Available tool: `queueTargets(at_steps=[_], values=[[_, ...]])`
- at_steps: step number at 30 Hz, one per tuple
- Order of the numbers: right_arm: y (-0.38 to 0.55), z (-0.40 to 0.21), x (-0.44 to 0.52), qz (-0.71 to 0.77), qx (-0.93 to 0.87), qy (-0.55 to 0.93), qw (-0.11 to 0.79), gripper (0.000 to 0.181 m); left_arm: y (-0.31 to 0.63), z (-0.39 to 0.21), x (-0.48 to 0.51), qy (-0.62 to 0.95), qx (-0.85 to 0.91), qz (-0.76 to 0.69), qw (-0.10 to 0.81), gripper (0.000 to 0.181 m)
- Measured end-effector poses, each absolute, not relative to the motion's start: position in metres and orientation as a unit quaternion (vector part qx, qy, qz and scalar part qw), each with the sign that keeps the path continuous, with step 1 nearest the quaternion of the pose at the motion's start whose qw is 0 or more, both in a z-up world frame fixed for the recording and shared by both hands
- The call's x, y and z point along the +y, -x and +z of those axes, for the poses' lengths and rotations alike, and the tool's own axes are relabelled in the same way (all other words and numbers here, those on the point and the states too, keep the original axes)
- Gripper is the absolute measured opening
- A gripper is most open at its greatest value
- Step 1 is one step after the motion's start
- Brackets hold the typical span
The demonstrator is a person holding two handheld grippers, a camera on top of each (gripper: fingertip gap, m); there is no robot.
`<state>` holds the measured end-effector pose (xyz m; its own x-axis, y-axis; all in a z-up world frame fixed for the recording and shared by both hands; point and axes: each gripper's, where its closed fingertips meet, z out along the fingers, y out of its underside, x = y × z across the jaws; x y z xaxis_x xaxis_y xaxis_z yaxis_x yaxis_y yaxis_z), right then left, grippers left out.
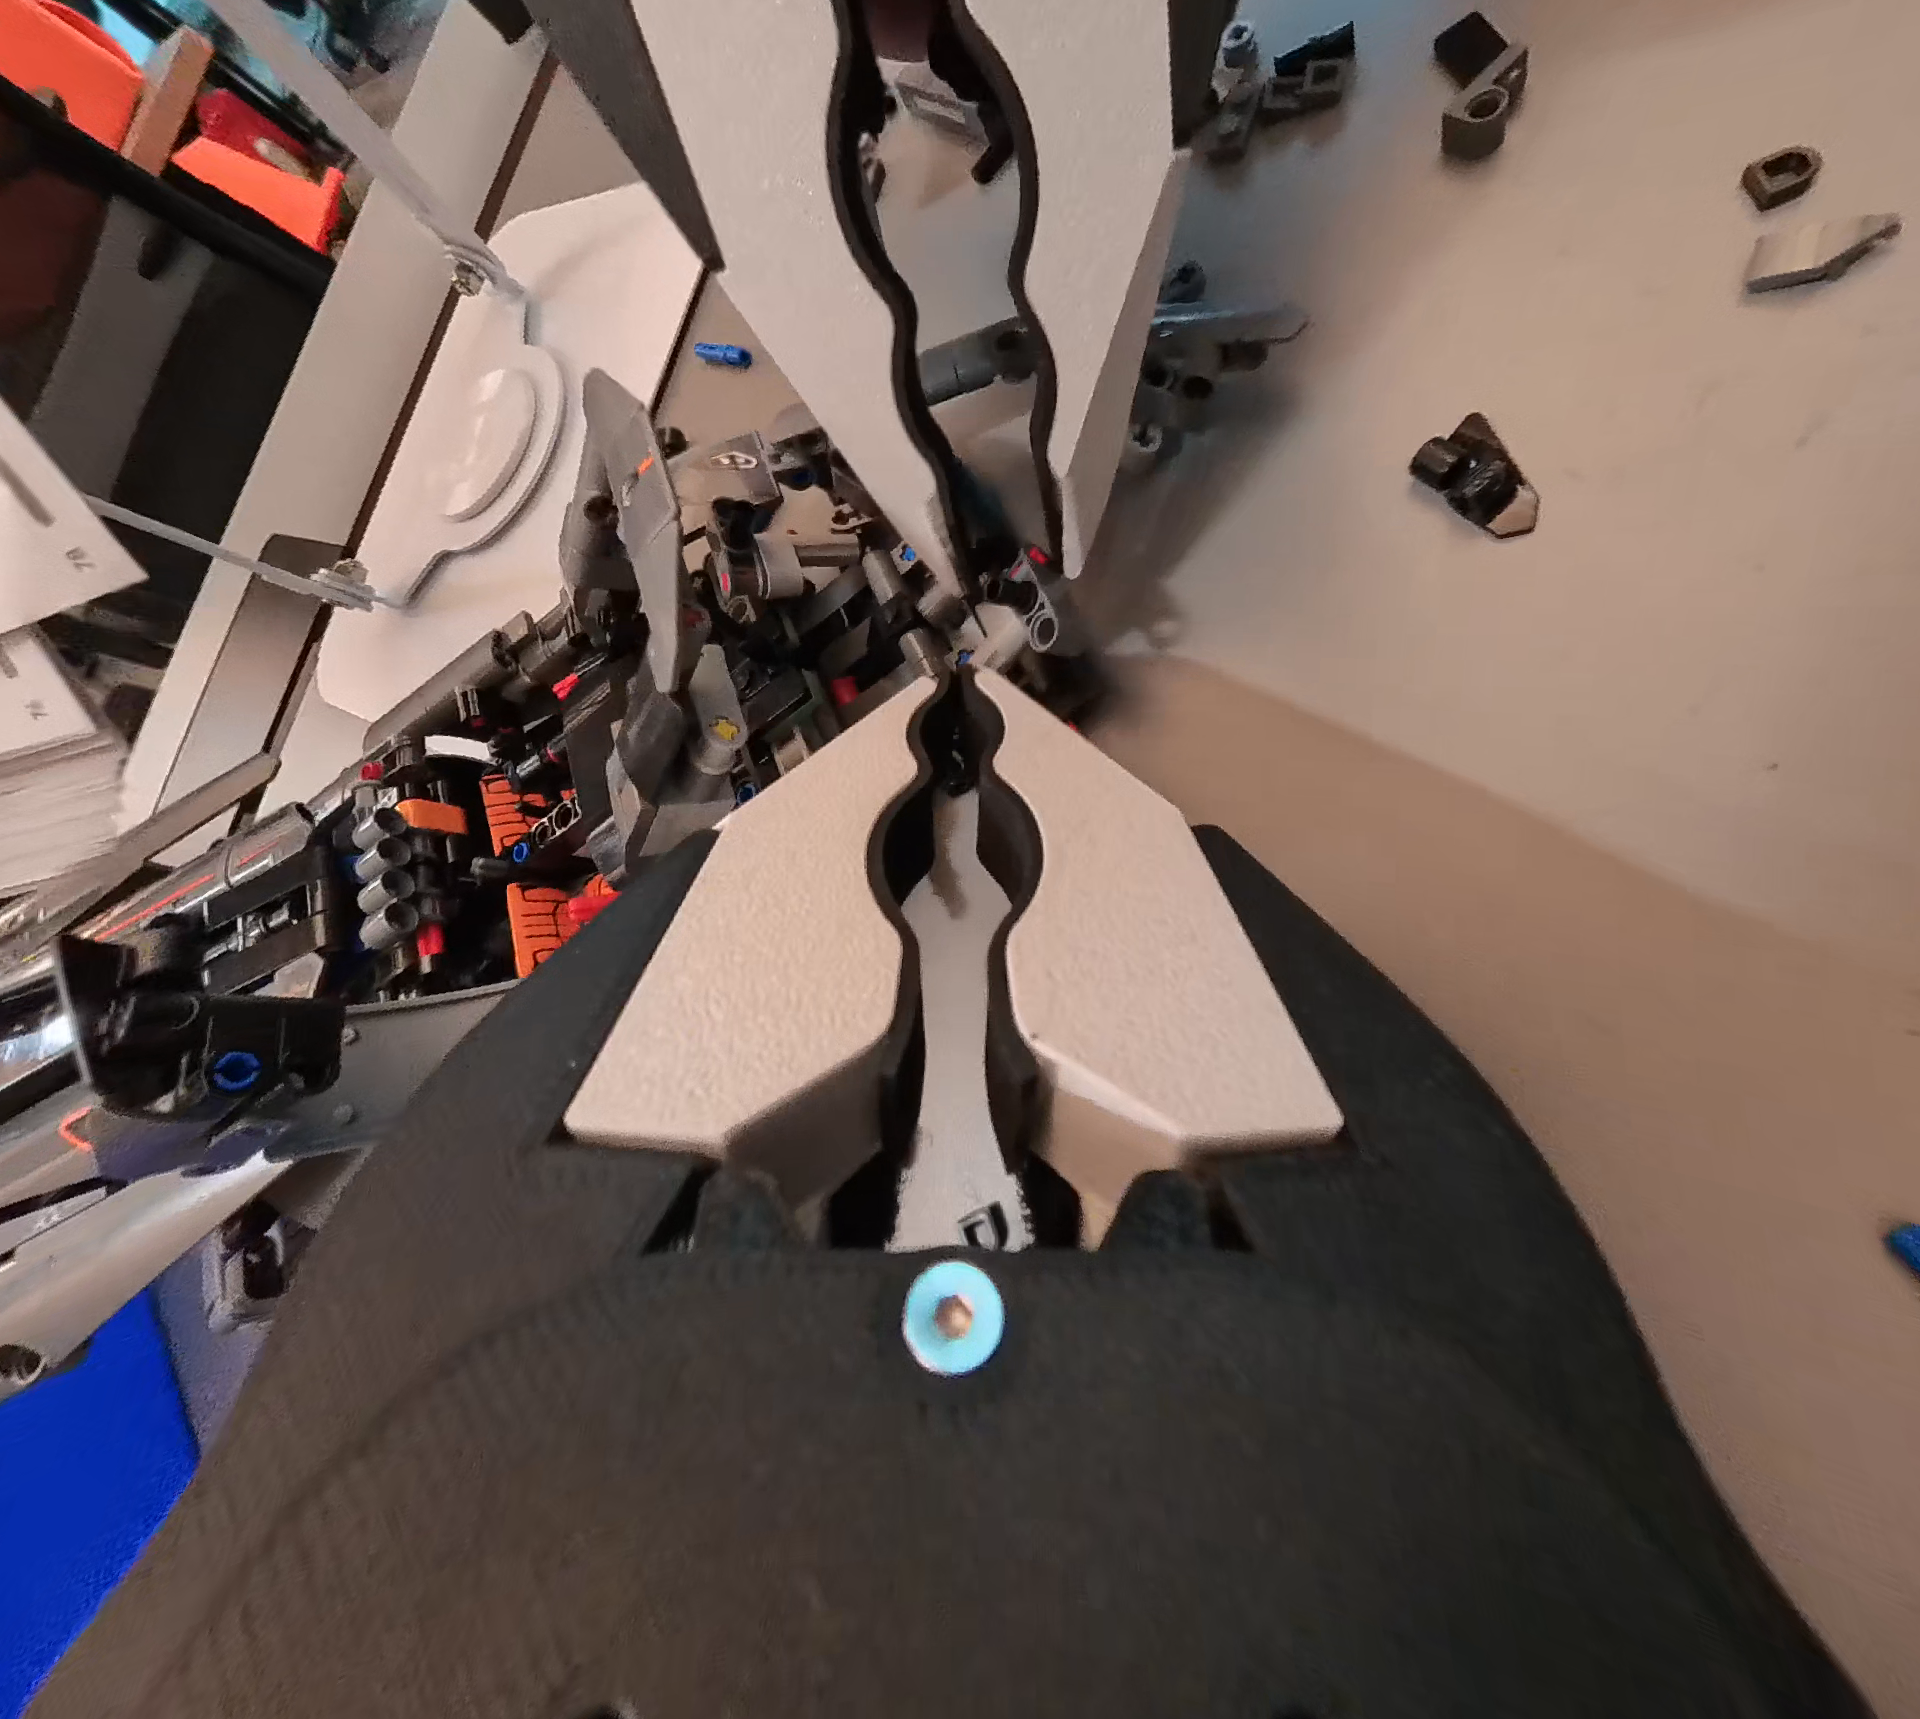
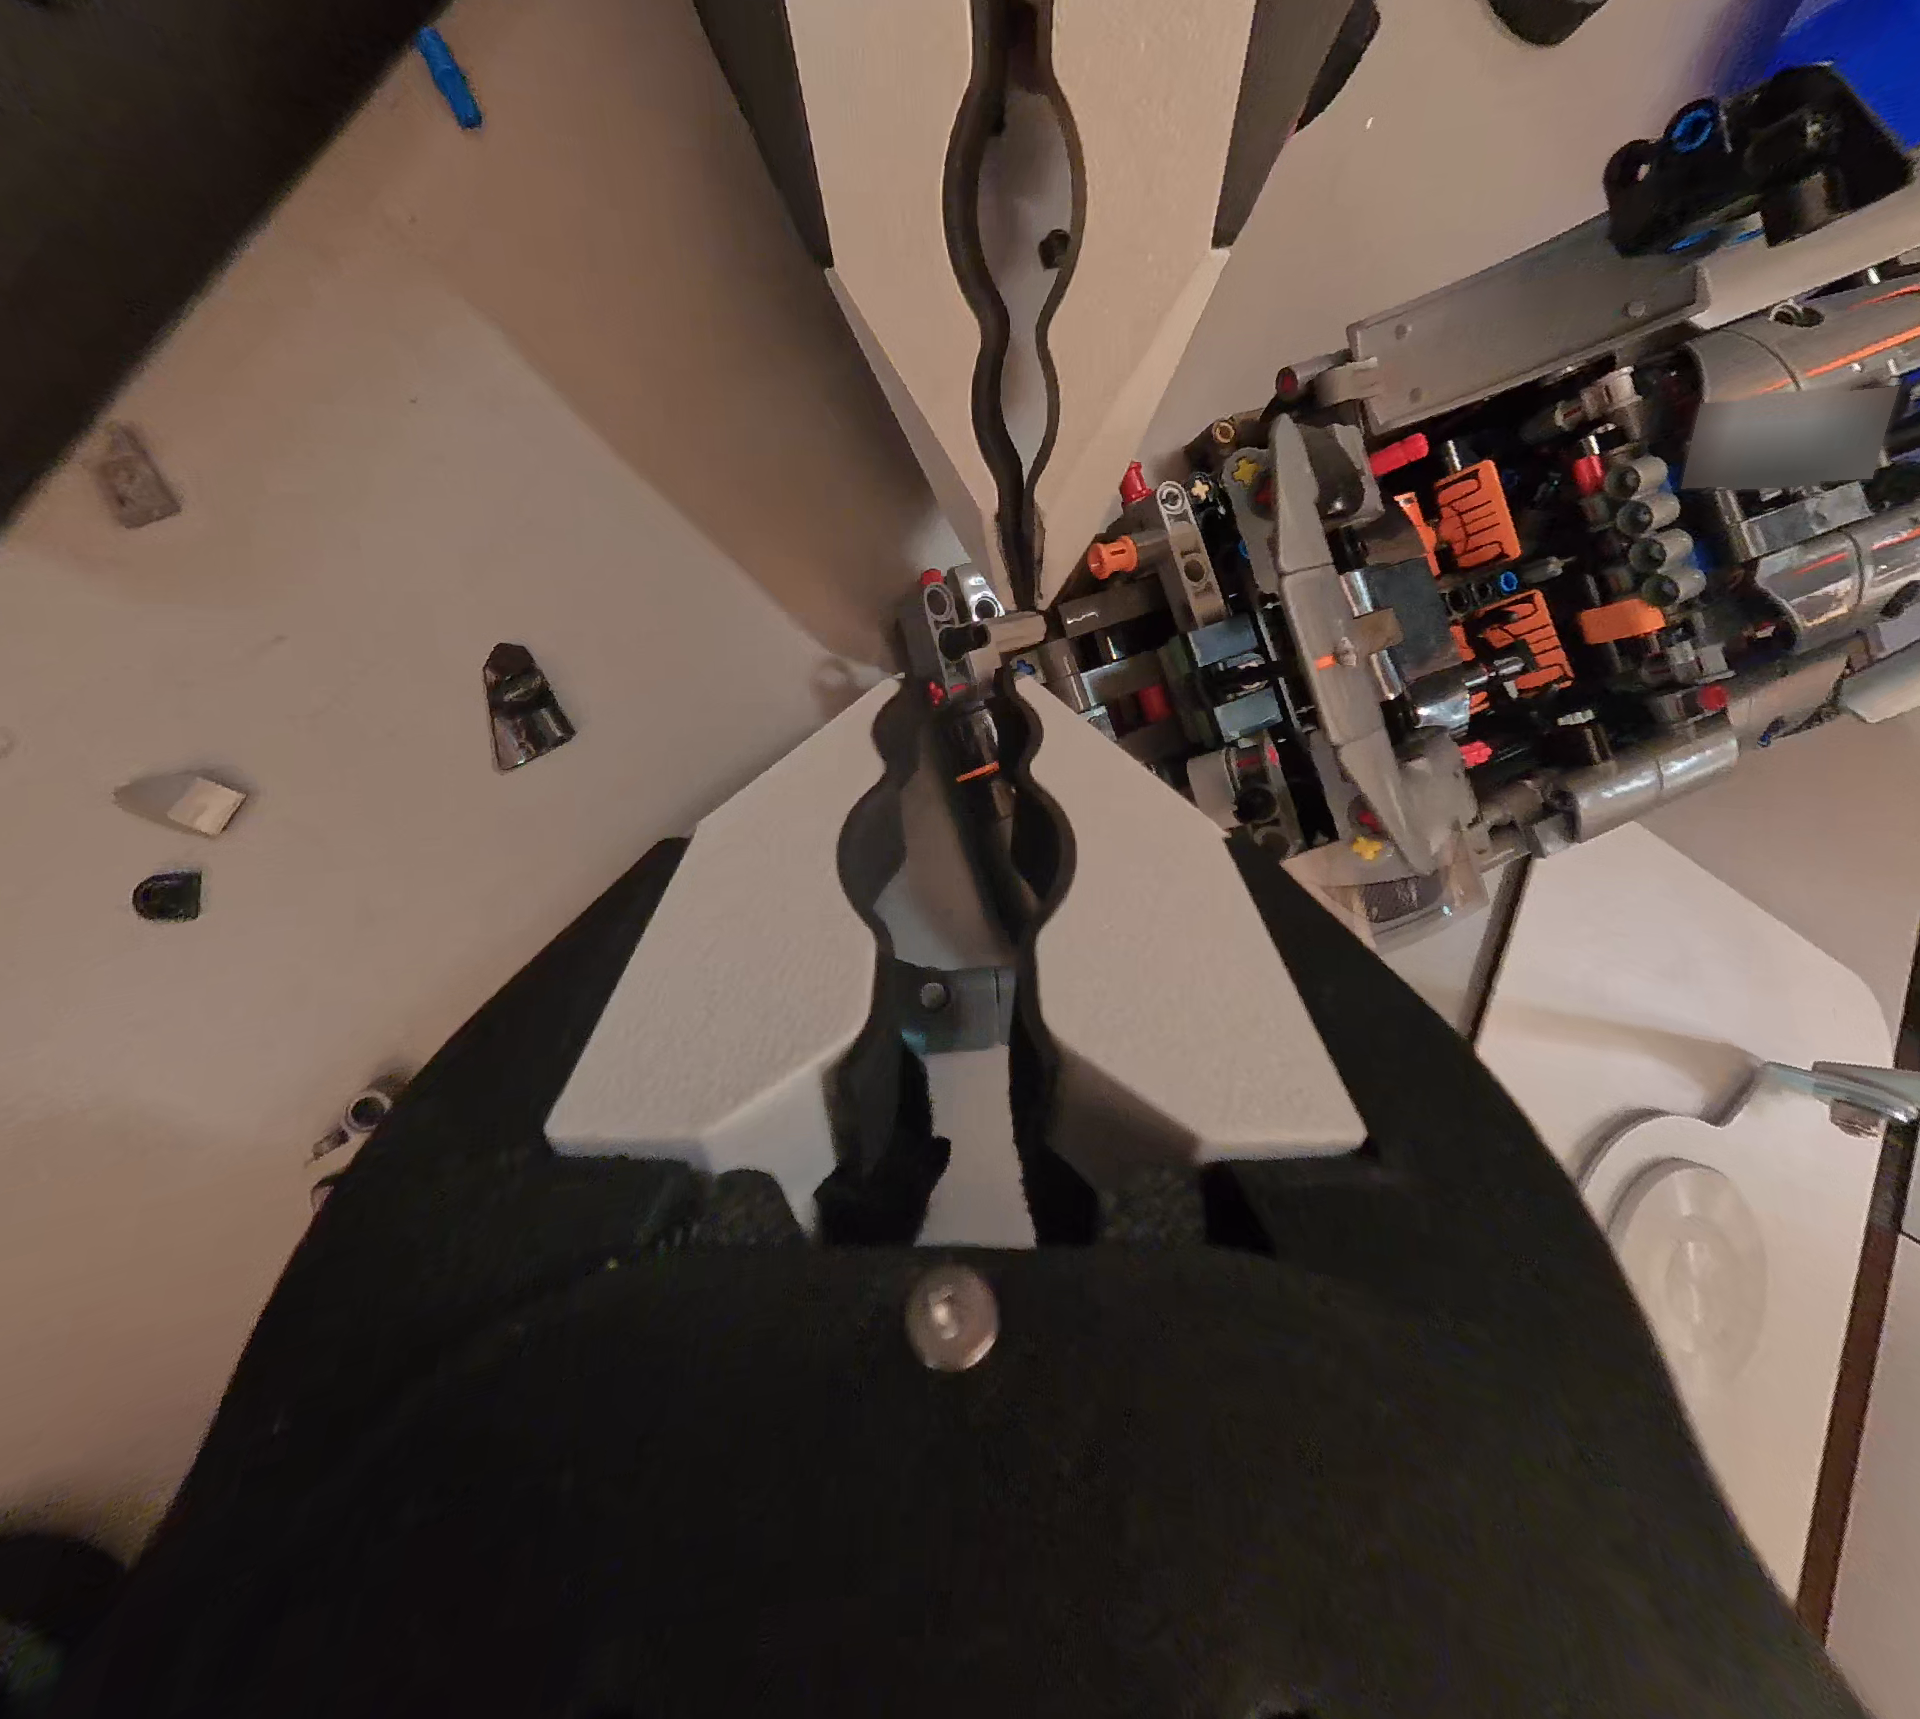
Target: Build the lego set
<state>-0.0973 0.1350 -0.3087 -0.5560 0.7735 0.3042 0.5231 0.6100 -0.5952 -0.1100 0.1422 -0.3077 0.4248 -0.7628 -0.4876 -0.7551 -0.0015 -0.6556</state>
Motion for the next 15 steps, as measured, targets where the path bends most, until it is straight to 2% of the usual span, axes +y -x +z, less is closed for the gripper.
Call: queueTargets(at_steps=[2, 9, 15], values=[[0.100, -0.308, 0.137, 0.222, -0.850, 0.380, 0.289, 0.010, 0.112, -0.309, 0.143, 0.710, 0.536, -0.005, 0.457, 0.000], [0.105, -0.300, 0.145, 0.217, -0.837, 0.388, 0.320, 0.006, 0.115, -0.316, 0.146, 0.731, 0.517, -0.030, 0.445, 0.017], [0.109, -0.297, 0.146, 0.221, -0.827, 0.395, 0.333, 0.005, 0.118, -0.314, 0.153, 0.738, 0.498, -0.016, 0.454, 0.010]])
